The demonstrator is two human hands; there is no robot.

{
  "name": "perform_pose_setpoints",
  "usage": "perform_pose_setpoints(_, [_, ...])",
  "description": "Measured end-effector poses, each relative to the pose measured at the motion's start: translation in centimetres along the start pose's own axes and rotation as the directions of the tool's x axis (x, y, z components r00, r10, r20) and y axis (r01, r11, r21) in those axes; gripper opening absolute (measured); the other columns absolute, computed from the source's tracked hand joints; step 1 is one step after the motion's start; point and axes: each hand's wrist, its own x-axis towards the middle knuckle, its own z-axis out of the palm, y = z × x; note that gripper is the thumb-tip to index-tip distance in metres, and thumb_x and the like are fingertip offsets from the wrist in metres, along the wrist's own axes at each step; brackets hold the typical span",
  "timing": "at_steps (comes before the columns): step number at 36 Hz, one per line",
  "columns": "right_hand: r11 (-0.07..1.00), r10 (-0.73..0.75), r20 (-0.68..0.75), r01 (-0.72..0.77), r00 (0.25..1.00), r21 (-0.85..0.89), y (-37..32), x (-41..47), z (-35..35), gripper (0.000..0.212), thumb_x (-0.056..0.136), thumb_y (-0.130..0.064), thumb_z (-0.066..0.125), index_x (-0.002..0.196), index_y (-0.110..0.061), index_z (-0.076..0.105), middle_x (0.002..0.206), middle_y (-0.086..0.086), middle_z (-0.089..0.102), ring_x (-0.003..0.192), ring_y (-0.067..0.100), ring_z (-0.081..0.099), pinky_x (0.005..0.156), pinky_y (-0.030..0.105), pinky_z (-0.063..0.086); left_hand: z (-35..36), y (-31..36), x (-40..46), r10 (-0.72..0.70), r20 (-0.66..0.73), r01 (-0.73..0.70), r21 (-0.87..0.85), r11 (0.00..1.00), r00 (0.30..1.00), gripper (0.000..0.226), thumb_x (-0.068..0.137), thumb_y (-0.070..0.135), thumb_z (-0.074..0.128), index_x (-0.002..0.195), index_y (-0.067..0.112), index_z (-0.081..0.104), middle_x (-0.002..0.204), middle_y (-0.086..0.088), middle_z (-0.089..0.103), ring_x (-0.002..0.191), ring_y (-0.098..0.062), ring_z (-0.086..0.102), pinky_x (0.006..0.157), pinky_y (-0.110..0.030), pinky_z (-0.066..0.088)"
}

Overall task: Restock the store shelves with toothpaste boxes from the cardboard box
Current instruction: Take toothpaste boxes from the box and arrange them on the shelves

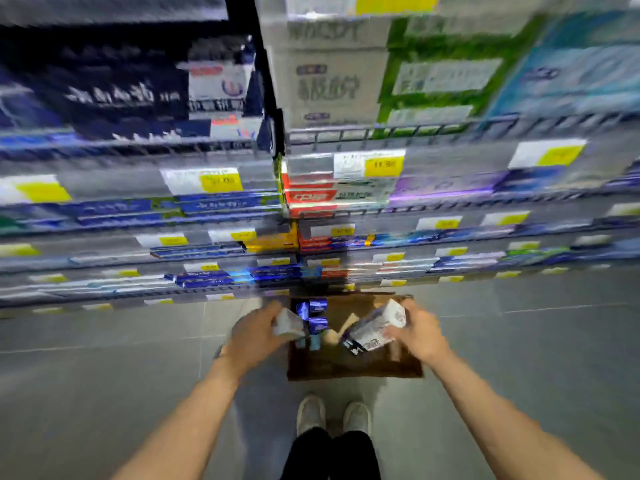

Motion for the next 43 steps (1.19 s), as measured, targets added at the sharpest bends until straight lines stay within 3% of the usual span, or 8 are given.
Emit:
perform_pose_setpoints(3, [0.992, 0.066, -0.080, -0.056, 0.995, 0.117, -0.9, -3.0, -3.2, 0.045, 0.072, -0.024, 0.079, 0.107, -0.004, 0.060, 0.094, 0.006, 0.064, 0.094, 0.027, 0.062, 0.068, 0.027, 0.039, -3.5, 3.4, -1.4, -0.036, -0.005, 0.036, -0.008, 0.999, 0.999, 0.077, 0.062, 0.068, 0.047, 0.119, 0.016, 0.052, 0.111, -0.001, 0.063, 0.102, -0.022, 0.059, 0.080, -0.032, 0.045])
perform_pose_setpoints(5, [0.978, 0.114, -0.139, -0.087, 0.984, 0.187, -1.2, -4.9, -5.0, 0.043, 0.072, -0.028, 0.080, 0.104, -0.005, 0.062, 0.093, 0.009, 0.067, 0.089, 0.026, 0.062, 0.071, 0.031, 0.043, -5.5, 5.6, -1.8, -0.031, -0.005, 0.031, 0.030, 0.999, 1.000, 0.057, 0.079, 0.050, 0.060, 0.122, 0.014, 0.048, 0.116, -0.004, 0.060, 0.105, -0.024, 0.057, 0.082, -0.033, 0.044])
perform_pose_setpoints(11, [0.901, 0.192, -0.244, -0.072, 0.951, 0.429, -1.1, -9.2, -9.9, 0.027, 0.075, -0.014, 0.077, 0.096, -0.006, 0.061, 0.090, 0.009, 0.065, 0.074, 0.017, 0.059, 0.055, 0.012, 0.045, -9.0, 11.3, -2.0, 0.031, -0.034, -0.031, -0.002, 1.000, 0.999, 0.023, 0.088, 0.034, 0.061, 0.093, 0.019, 0.043, 0.092, 0.001, 0.056, 0.091, -0.020, 0.059, 0.068, -0.033, 0.047])
perform_pose_setpoints(17, [0.798, 0.277, -0.322, -0.030, 0.905, 0.601, 1.3, -13.3, -15.4, 0.029, 0.076, -0.013, 0.076, 0.097, 0.001, 0.061, 0.077, 0.007, 0.062, 0.064, 0.014, 0.055, 0.048, 0.011, 0.044, -10.0, 17.9, -3.8, 0.201, -0.127, -0.194, 0.066, 0.979, 0.971, 0.034, 0.089, 0.038, 0.058, 0.107, 0.009, 0.055, 0.099, -0.009, 0.066, 0.091, -0.026, 0.062, 0.063, -0.027, 0.034])
perform_pose_setpoints(25, [0.725, 0.313, -0.401, 0.056, 0.861, 0.686, 7.9, -20.9, -23.4, 0.020, 0.080, -0.013, 0.072, 0.091, -0.002, 0.060, 0.074, 0.008, 0.060, 0.062, 0.018, 0.051, 0.041, 0.011, 0.040, -7.2, 27.6, -6.8, 0.287, -0.142, -0.294, -0.025, 0.956, 0.947, 0.064, 0.075, 0.067, 0.048, 0.104, 0.011, 0.059, 0.096, -0.008, 0.068, 0.086, -0.022, 0.062, 0.071, -0.033, 0.046])
perform_pose_setpoints(34, [0.719, 0.339, -0.465, 0.093, 0.818, 0.688, 18.5, -31.0, -33.8, 0.028, 0.084, -0.025, 0.069, 0.092, 0.000, 0.060, 0.081, 0.013, 0.057, 0.060, 0.014, 0.050, 0.037, 0.009, 0.036, 0.6, 42.9, -11.1, 0.435, -0.143, -0.432, 0.058, 0.900, 0.889, 0.037, 0.090, 0.039, 0.056, 0.111, 0.009, 0.058, 0.106, -0.008, 0.063, 0.093, -0.024, 0.058, 0.067, -0.027, 0.037])
perform_pose_setpoints(37, [0.713, 0.355, -0.484, 0.103, 0.800, 0.694, 21.7, -33.5, -36.8, 0.031, 0.082, -0.028, 0.070, 0.093, -0.001, 0.060, 0.085, 0.012, 0.059, 0.064, 0.015, 0.054, 0.045, 0.008, 0.041, 2.7, 46.9, -11.4, 0.461, -0.133, -0.458, 0.054, 0.887, 0.877, 0.041, 0.089, 0.045, 0.055, 0.113, 0.012, 0.057, 0.110, -0.008, 0.065, 0.091, -0.021, 0.059, 0.069, -0.030, 0.044])
perform_pose_setpoints(43, [0.680, 0.382, -0.532, 0.161, 0.756, 0.716, 26.4, -36.6, -42.7, 0.050, 0.075, -0.031, 0.077, 0.101, 0.009, 0.062, 0.086, 0.016, 0.065, 0.074, 0.025, 0.061, 0.072, 0.039, 0.050, 4.2, 55.1, -11.6, 0.496, -0.165, -0.494, 0.058, 0.868, 0.852, 0.045, 0.090, 0.046, 0.053, 0.121, 0.013, 0.055, 0.116, -0.007, 0.063, 0.099, -0.023, 0.059, 0.078, -0.033, 0.047])
